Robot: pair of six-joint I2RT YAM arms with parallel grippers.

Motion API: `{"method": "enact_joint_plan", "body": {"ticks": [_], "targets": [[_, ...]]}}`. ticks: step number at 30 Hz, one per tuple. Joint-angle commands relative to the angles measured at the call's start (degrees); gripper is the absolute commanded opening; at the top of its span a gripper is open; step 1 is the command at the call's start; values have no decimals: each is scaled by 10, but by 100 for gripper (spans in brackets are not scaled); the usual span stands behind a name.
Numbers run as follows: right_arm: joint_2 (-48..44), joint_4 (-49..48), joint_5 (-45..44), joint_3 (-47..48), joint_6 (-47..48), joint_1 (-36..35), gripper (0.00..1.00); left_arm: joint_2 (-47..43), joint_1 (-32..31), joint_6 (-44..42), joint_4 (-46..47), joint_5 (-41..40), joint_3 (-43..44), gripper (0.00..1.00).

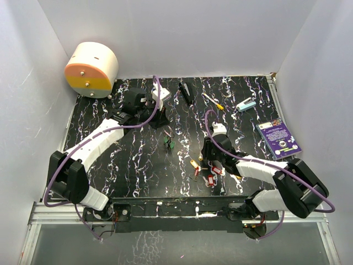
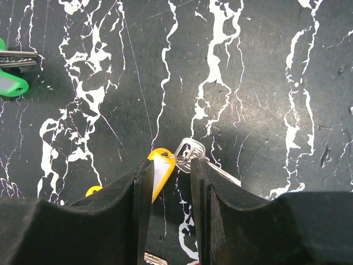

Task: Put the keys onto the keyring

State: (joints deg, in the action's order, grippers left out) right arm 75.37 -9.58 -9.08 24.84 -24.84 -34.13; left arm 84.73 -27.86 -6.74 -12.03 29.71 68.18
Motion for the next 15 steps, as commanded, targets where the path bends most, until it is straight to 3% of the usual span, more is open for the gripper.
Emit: {"method": "enact_joint_plan", "body": {"ticks": [1, 15], "targets": [[-15, -62, -24, 2, 19, -2, 38, -18, 3, 6, 18, 25, -5, 0], [52, -127, -17, -6, 27, -3, 38, -22, 7, 6, 21, 29, -8, 0]]}}
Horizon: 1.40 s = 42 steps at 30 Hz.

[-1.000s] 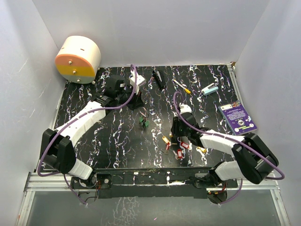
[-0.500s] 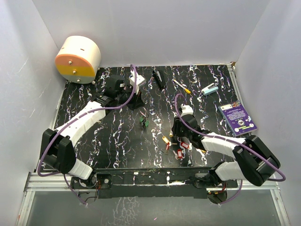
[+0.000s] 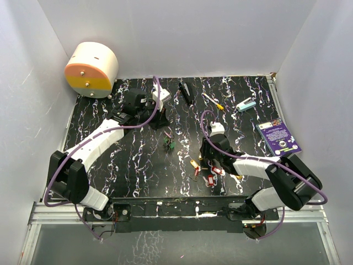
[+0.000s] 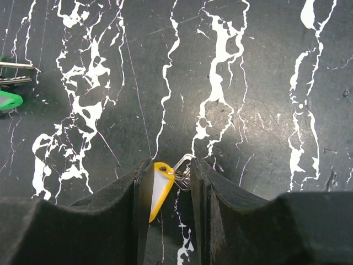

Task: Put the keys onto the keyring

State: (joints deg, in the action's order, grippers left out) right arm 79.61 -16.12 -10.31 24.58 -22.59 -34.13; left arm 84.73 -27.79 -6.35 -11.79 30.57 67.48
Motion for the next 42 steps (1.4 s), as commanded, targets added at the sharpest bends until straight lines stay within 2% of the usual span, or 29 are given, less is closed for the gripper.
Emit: {"method": "enact_joint_plan", "body": {"ticks": [1, 5, 7, 9, 20, 27, 34, 38, 42], "targets": [[12, -66, -6, -5, 4, -3, 37, -22, 6, 2, 19, 21, -2, 0], [13, -78, -5, -15, -1, -3, 32, -21, 7, 4, 20, 22, -2, 0], [12, -80, -7, -19, -3, -4, 22, -20, 7, 4, 20, 23, -3, 0], [14, -80, -7, -20, -5, -4, 18, -20, 7, 5, 20, 23, -3, 0], [25, -88, -8, -11, -11, -9, 23, -20, 7, 5, 22, 22, -5, 0], [32, -106, -25, -19, -19, -10, 23, -20, 7, 5, 24, 25, -8, 0], [60, -153, -43, -32, -30, -11, 18, -21, 7, 5, 26, 26, -10, 0], [67, -190, -60, -41, -34, -13, 8, -21, 8, 5, 26, 26, -11, 0], [43, -215, -70, -74, -30, -16, 8, -20, 8, 4, 23, 24, -8, 0]]}}
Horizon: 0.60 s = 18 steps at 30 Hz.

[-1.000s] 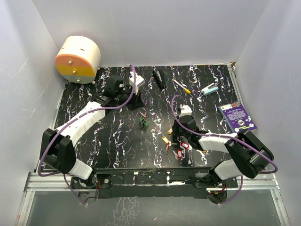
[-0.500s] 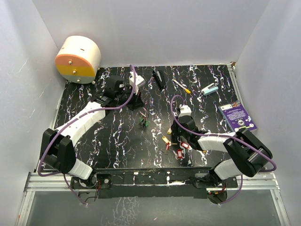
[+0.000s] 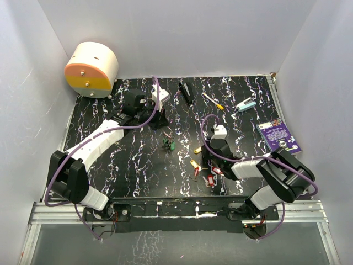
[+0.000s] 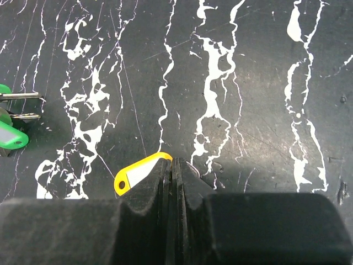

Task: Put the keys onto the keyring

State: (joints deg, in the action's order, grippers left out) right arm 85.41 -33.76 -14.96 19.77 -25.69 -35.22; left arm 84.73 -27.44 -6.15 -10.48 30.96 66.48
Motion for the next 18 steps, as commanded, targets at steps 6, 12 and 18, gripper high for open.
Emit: {"method": "enact_joint_plan", "body": {"ticks": [6, 12, 18], "targets": [[-160, 14, -10, -27, 18, -9, 8, -14, 4, 17, -3, 24, 29, 0], [-268, 197, 79, 101, 25, -8, 8, 4, -32, 15, -72, 7, 143, 0], [-267, 341, 119, 222, -9, 0, 7, 13, -63, -53, -182, -29, 247, 0]]}}
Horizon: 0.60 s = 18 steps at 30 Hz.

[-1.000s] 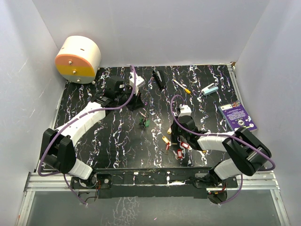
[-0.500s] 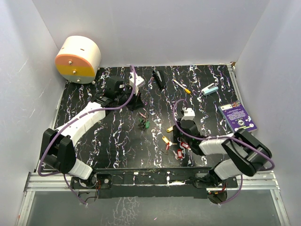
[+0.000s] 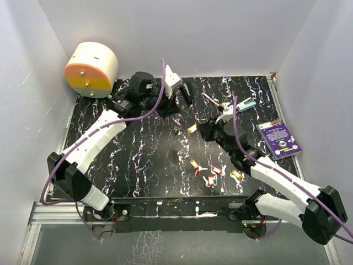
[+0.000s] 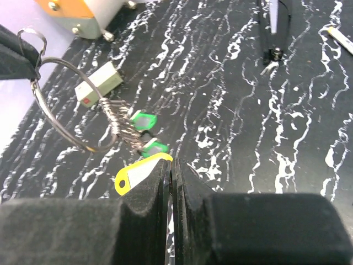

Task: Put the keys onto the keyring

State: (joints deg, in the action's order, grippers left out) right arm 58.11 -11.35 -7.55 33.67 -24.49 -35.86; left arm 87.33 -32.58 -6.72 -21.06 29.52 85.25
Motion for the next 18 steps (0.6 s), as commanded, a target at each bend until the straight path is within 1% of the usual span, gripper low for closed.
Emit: {"method": "enact_joint_plan", "body": {"ticks": [1, 3, 5, 7, 10, 16, 18], "targets": [[10, 137, 53, 99, -33, 7, 8, -26, -12, -60, -72, -22, 52, 0], [10, 150, 61, 112, -62, 7, 8, -65, -12, -70, -21, -15, 13, 0], [6, 148, 56, 117, -98, 12, 8, -106, -12, -51, 59, 16, -28, 0], [3, 145, 59, 122, -134, 19, 8, -130, -16, -39, 102, 37, -57, 0], [-8, 128, 89, 122, -163, 32, 8, -141, -18, -38, 125, 37, -93, 0], [-31, 73, 187, 89, -233, 73, 8, -172, -20, -16, 170, 53, -167, 0], [-32, 15, 228, 67, -287, 90, 8, -180, -21, -3, 182, 62, -187, 0]]}}
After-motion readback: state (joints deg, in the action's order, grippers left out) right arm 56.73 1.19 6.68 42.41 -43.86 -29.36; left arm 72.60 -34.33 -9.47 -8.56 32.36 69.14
